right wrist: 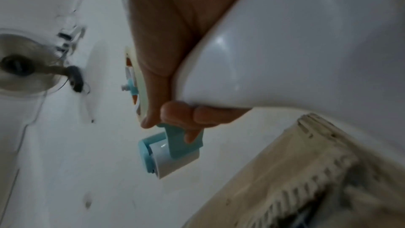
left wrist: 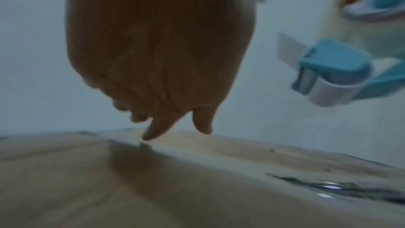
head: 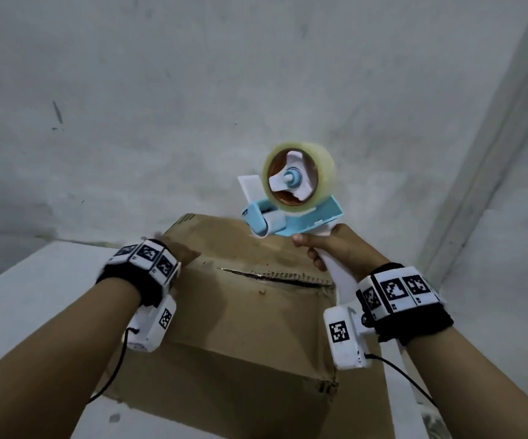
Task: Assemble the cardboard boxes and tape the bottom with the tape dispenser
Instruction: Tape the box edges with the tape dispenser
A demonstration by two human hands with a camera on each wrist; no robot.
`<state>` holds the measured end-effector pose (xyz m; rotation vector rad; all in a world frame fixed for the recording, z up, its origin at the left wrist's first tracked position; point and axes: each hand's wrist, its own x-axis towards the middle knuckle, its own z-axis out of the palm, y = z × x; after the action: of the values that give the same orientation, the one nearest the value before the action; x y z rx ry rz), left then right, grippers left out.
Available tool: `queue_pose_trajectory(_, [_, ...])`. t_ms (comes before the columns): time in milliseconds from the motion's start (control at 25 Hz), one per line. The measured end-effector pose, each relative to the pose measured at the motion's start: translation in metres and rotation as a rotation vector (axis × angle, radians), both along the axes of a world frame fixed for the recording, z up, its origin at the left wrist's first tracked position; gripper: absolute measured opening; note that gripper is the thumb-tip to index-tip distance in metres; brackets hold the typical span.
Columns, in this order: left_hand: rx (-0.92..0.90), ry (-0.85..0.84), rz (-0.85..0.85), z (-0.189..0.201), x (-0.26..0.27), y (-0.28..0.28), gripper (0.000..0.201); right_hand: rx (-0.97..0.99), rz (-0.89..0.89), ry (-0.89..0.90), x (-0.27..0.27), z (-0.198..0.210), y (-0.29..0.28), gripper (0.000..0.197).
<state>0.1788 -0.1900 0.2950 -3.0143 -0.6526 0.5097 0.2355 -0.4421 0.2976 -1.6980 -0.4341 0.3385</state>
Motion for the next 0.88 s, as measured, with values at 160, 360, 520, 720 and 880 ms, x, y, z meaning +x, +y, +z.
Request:
queue_pose_trajectory(160, [-0.761, -0.450, -0.049, 0.012, 0.027, -0.050, 0.051, 0.121, -0.088, 0.082, -0.031, 0.001, -0.022, 0.012])
queue_pose_trajectory(360, [-1.521, -0.229, 0.132, 0.023, 0.011, -0.106, 0.055, 0.243, -0.229, 0.095, -0.062, -0.002, -0.050, 0.010])
queue_pose_trajectory(520, [-1.670, 0.039, 0.088, 0.015, -0.020, -0.126, 0.046, 0.258, -0.280, 0.104, -0.090, -0.002, -0.068, 0.007])
queue_pose_trajectory(720, [-1.853, -0.118, 0.190, 0.002, -0.046, -0.148, 0.023, 0.262, -0.297, 0.099, -0.116, -0.001, -0.079, 0.010])
queue_pose_trajectory(880, [-1.859, -0.215, 0.244, -0.003, -0.054, -0.151, 0.020, 0.284, -0.294, 0.042, -0.133, -0.005, -0.081, 0.011])
